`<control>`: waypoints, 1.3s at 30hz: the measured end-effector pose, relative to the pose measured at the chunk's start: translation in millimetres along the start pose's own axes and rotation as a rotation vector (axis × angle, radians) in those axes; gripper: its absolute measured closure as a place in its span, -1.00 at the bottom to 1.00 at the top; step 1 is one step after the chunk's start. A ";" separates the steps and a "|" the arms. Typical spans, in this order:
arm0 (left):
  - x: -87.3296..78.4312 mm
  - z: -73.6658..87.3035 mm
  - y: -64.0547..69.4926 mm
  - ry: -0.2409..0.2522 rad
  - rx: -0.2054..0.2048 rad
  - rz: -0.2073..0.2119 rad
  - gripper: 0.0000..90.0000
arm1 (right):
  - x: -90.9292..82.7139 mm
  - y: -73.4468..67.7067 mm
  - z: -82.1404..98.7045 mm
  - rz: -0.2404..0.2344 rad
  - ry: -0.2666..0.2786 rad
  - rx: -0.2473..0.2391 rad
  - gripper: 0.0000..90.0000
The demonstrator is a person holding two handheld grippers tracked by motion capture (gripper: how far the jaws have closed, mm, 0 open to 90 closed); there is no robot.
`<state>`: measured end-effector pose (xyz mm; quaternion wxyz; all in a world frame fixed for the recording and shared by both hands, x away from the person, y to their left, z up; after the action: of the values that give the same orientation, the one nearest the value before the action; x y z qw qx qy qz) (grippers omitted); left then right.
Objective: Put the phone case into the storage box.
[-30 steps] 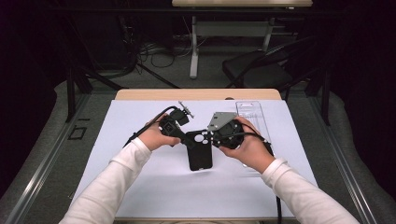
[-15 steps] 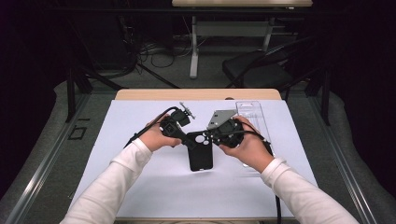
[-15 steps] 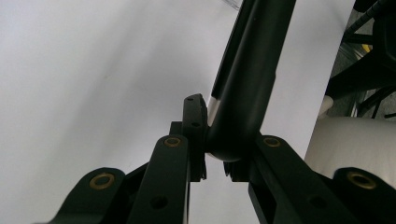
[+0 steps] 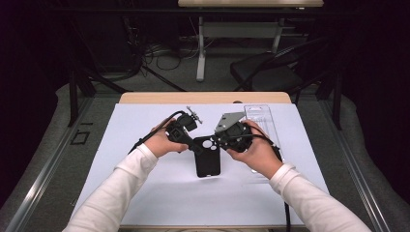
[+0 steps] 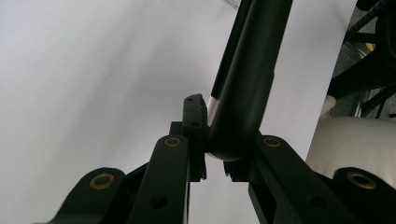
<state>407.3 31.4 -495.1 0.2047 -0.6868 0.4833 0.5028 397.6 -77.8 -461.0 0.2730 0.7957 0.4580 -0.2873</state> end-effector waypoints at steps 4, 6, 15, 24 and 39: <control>0.2 0.2 0.0 -0.006 0.006 -0.004 0.81 | 0.3 -0.3 0.5 0.005 -0.006 0.002 0.76; 0.5 -0.2 0.4 -0.003 0.002 -0.003 0.81 | 0.7 -0.2 0.6 0.008 -0.008 0.006 0.77; 0.5 -1.8 0.9 0.013 -0.012 0.001 0.81 | -0.4 -0.8 0.3 0.045 -0.011 0.000 0.78; 0.0 -2.4 1.3 0.023 -0.015 0.007 0.78 | -1.2 -1.1 -0.6 0.069 -0.006 -0.022 0.80; -3.1 -3.6 -0.3 0.054 -0.030 0.006 0.57 | -3.4 2.8 0.5 0.092 0.010 -0.017 0.80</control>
<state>409.3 30.2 -491.0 0.1797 -0.7017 0.4830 0.4919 398.5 -81.2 -458.5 0.2907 0.8150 0.4246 -0.2665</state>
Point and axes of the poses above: each handheld gripper's, and its own axes: x roughly forward along the jaws, z roughly out of its underside, y roughly to its right, the point moved 8 cm from there along x, roughly forward along the jaws, and after that the axes turned 7 degrees about -z, right-handed, at the moved point
